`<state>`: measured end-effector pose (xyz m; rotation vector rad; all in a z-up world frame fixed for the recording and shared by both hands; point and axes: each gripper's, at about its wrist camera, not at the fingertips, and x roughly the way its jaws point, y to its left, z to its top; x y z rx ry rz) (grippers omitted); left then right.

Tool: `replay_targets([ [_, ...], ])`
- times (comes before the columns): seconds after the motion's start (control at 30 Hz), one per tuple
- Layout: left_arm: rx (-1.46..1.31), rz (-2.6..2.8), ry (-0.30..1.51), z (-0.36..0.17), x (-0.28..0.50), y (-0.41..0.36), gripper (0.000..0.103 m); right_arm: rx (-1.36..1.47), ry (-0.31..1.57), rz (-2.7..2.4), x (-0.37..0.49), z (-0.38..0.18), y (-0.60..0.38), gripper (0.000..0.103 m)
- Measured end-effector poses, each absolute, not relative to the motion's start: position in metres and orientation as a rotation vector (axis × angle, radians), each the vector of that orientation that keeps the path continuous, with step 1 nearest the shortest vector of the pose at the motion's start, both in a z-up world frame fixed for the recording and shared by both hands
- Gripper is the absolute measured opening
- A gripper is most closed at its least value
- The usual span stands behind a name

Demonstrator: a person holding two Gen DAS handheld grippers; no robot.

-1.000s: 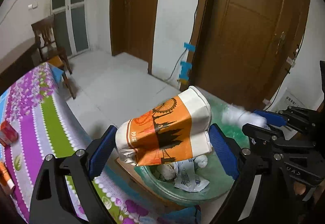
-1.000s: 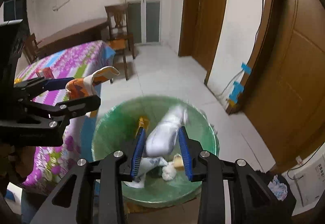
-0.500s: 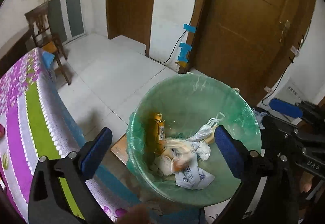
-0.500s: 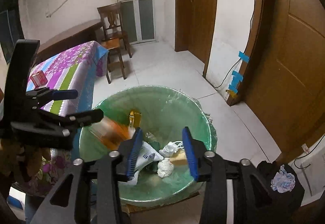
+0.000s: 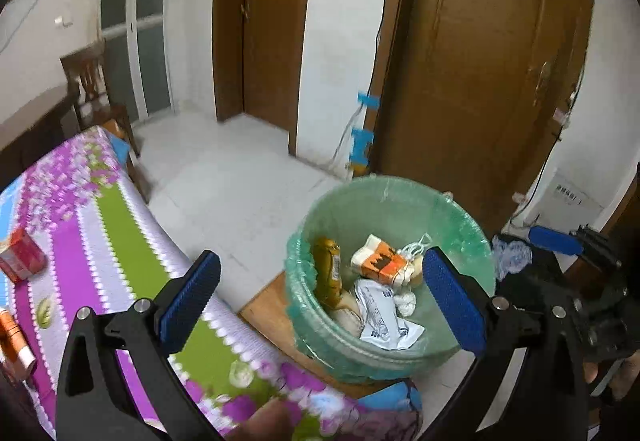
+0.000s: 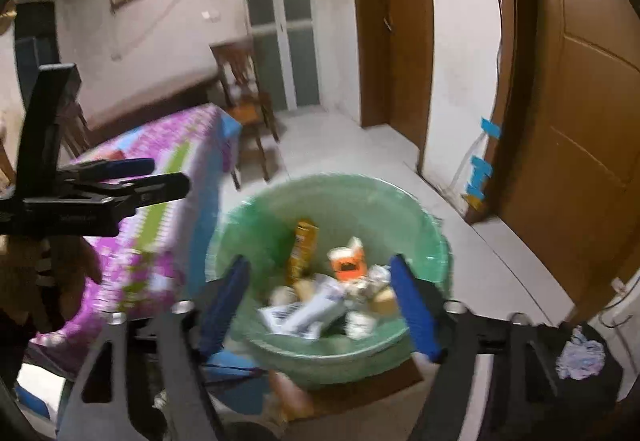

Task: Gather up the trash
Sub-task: 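Open both tools to drop the carton and mask into the bin, then move both tools back over the table toward the remaining items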

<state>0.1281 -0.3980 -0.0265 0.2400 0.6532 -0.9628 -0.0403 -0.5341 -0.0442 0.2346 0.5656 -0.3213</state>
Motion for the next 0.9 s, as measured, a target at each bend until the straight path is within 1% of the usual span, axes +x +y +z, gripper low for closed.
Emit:
replay_targets([
  [0.03, 0.230, -0.971, 0.641, -0.024, 0.125, -0.387, 0.098, 0.233, 0.548, -0.314, -0.042, -0.043, -0.526, 0.087],
  [0.1, 0.227, -0.983, 0.640, -0.022, 0.120, -0.373, 0.098, 0.228, 0.507, -0.304, -0.045, -0.041, -0.506, 0.097],
  [0.13, 0.233, -0.987, 0.639, -0.021, 0.116, -0.363, 0.098, 0.231, 0.489, -0.292, -0.045, -0.041, -0.495, 0.098],
  [0.23, 0.276, -0.977, 0.649, -0.025, 0.107, -0.338, 0.098, 0.225, 0.479, -0.245, -0.038, -0.046, -0.465, 0.098],
  [0.33, 0.316, -0.901, 0.614, -0.027, 0.097, -0.307, 0.098, 0.179, 0.463, -0.204, -0.028, -0.050, -0.431, 0.098],
  [0.47, 0.301, -0.764, 0.591, -0.033, 0.096, -0.261, 0.098, 0.116, 0.433, -0.144, -0.009, -0.048, -0.388, 0.098],
  [0.67, 0.223, -0.566, 0.619, -0.035, 0.120, -0.176, 0.098, 0.052, 0.429, -0.006, 0.030, -0.043, -0.324, 0.098],
  [0.9, 0.222, -0.428, 0.642, -0.035, 0.137, -0.097, 0.097, 0.033, 0.438, 0.135, 0.068, -0.034, -0.261, 0.098],
])
